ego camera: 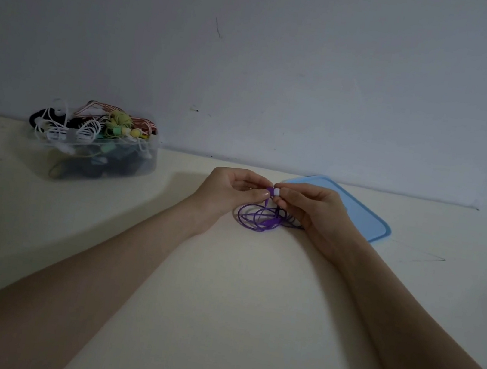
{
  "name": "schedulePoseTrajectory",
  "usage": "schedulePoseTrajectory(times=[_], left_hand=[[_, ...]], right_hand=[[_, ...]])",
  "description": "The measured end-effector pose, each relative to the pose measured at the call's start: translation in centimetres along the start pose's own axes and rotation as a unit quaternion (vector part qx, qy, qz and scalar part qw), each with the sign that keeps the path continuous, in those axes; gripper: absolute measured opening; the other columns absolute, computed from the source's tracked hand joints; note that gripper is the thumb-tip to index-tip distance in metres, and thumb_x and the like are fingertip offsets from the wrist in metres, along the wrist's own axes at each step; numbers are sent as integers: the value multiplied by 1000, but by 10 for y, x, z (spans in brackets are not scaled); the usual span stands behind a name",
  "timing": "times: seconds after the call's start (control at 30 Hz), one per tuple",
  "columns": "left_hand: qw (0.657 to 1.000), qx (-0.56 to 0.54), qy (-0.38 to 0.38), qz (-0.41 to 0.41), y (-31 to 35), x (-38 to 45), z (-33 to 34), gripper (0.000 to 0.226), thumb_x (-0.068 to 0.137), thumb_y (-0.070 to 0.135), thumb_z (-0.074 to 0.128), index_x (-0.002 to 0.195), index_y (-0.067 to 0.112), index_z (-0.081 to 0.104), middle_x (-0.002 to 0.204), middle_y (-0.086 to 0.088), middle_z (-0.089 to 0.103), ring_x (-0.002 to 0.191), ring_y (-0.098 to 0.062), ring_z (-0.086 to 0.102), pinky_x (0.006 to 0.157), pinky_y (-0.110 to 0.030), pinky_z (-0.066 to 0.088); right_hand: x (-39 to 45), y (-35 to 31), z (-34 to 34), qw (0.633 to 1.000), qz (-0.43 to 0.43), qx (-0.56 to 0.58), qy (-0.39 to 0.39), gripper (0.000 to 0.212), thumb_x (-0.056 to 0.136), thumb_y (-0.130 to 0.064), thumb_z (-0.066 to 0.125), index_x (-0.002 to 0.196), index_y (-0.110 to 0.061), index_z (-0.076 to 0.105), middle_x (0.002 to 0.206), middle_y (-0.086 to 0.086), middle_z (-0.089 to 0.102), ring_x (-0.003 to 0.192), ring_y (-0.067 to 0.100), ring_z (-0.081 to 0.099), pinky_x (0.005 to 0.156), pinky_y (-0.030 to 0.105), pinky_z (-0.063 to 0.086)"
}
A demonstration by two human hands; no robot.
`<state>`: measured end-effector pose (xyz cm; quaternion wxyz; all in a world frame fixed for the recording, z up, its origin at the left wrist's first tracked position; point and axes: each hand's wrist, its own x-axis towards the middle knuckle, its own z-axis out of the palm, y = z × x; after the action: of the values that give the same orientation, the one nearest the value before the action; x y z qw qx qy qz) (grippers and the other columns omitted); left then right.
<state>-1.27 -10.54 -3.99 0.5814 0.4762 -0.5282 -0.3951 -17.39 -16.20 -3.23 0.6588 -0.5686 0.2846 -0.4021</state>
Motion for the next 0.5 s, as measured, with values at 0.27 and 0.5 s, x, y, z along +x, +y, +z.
schedulePoseTrajectory(times=[0.27, 0.5], left_hand=[[999, -14, 18, -25, -2, 3, 1, 15, 83, 0, 63, 84, 14, 68, 72, 4, 72, 68, -4, 66, 67, -12, 49], [999, -21, 20, -29, -1, 2, 2, 14, 83, -1, 63, 85, 12, 67, 75, 1, 70, 66, -3, 65, 65, -11, 49]], right_hand=[[-1, 0, 3, 1000, -9, 1, -6, 10, 82, 2, 60, 88, 1, 68, 74, 6, 71, 68, 9, 66, 73, 16, 54], [0, 2, 3, 1000, -7, 15, 8, 14, 85, 6, 56, 86, -1, 67, 74, 5, 72, 70, 10, 68, 71, 15, 54]])
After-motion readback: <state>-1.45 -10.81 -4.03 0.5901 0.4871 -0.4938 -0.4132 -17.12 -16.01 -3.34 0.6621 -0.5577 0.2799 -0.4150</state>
